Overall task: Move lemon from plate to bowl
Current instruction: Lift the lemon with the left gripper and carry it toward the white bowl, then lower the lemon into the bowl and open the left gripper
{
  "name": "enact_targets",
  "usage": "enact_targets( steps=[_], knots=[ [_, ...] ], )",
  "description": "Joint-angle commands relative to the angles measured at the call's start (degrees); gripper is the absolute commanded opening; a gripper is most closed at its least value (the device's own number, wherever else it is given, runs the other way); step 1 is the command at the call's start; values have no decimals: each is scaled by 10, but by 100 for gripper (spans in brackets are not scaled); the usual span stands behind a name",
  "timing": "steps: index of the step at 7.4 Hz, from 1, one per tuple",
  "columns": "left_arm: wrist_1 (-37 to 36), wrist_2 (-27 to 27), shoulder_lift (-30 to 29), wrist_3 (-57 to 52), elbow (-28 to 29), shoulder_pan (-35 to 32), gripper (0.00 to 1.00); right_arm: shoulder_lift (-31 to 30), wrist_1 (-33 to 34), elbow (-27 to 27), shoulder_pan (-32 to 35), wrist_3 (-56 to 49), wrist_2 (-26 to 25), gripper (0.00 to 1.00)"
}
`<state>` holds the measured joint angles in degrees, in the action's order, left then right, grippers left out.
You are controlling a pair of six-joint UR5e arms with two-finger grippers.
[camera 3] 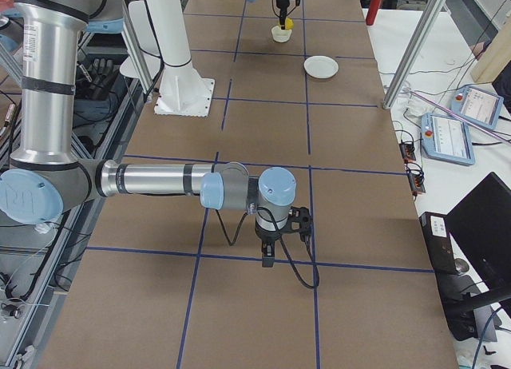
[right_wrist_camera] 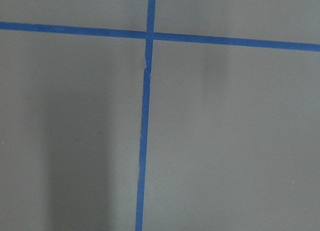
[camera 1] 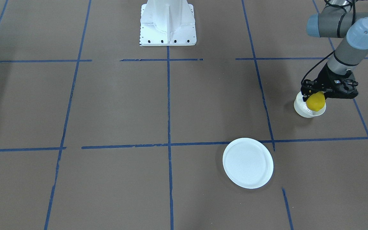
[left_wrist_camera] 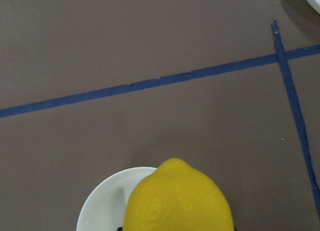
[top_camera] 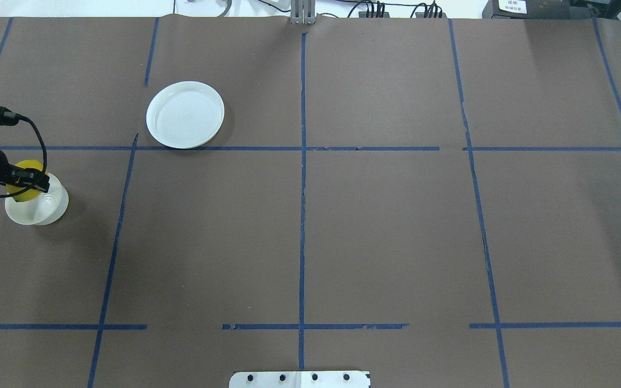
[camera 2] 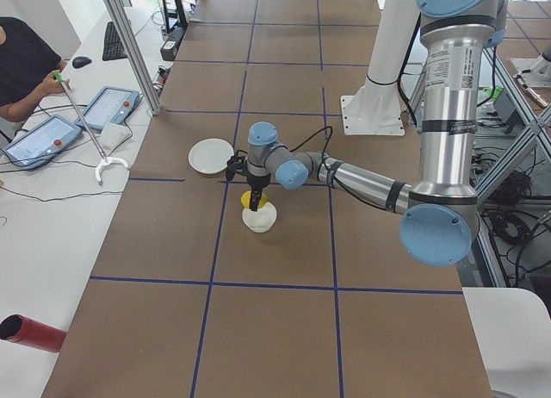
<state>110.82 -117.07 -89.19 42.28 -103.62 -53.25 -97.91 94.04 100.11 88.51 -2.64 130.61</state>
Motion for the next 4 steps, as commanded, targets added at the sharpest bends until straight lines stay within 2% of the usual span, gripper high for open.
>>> enact_targets(
  steps=[1, 2, 3, 4],
  knots=[
    [20, -1, 6, 8, 22, 2, 14, 0, 0, 0, 0, 0, 0, 100],
    [28, -1, 7, 8, 30, 2, 21, 0, 0, 0, 0, 0, 0, 100],
    [28, -1, 6, 8, 29, 2, 47, 0, 0, 0, 0, 0, 0, 100],
    [28, -2, 7, 11, 28, 2, 99, 0, 0, 0, 0, 0, 0, 100]
  ],
)
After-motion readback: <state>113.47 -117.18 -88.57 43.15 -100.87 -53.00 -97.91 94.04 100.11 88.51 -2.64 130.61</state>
